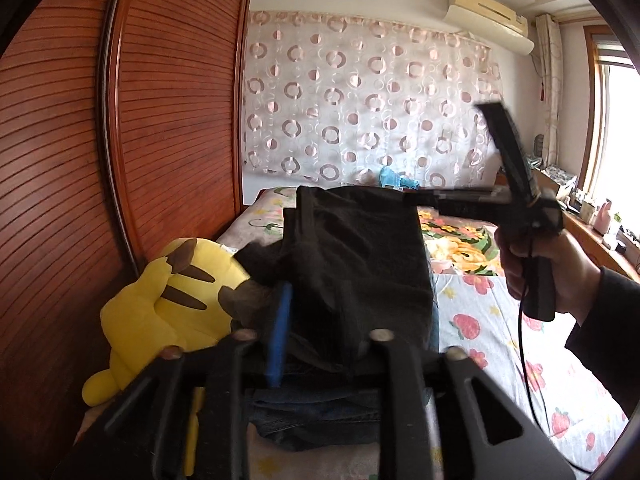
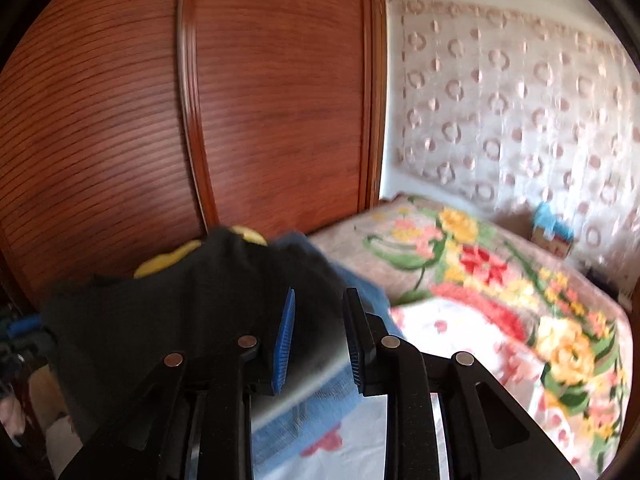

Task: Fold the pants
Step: 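Carry the folded shorts with both grippers onto the folded jeans stack, then open both grippers to release the shorts on the jeans and withdraw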

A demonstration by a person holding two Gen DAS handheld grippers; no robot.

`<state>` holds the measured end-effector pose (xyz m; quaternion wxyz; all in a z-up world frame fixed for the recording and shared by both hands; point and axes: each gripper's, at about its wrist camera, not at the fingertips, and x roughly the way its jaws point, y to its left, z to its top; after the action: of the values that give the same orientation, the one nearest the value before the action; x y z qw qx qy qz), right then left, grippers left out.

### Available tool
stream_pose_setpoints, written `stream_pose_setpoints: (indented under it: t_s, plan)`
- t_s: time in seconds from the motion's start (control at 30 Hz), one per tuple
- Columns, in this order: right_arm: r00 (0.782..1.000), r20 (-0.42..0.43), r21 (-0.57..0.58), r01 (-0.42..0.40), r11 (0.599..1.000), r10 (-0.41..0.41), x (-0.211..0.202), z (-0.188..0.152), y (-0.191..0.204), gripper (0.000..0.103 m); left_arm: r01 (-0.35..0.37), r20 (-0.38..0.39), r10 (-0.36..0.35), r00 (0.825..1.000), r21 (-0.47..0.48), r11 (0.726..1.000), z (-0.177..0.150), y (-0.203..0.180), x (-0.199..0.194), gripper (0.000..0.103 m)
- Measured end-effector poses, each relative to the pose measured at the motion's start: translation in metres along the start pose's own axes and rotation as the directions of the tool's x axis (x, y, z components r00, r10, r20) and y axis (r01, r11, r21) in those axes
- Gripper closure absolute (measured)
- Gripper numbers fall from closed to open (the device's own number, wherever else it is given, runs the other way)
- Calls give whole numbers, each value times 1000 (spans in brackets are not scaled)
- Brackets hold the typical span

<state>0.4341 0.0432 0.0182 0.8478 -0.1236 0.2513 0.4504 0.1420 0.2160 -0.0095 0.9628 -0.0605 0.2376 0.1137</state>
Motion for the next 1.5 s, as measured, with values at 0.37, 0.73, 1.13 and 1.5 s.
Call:
stream_pose_setpoints:
  t_s: [0.37, 0.73, 1.13, 1.5]
  plan:
    - [998, 20, 72, 56, 996, -57, -21, -1, -1, 78, 63, -20, -62, 998, 56, 996, 1, -14, -8, 25]
    - [996, 63, 124, 60, 990, -68, -107, -67, 20, 78, 149, -26, -147, 989, 126, 981, 2, -51, -28, 15]
    - [984, 75, 209, 144, 967, -163, -203, -114, 49, 69, 162, -37, -157, 987, 177, 971, 0, -88, -48, 14]
    - [949, 70, 262, 279, 924, -307, -278, -138, 95, 45, 208, -42, -204, 978, 182, 961, -9, -124, -60, 14]
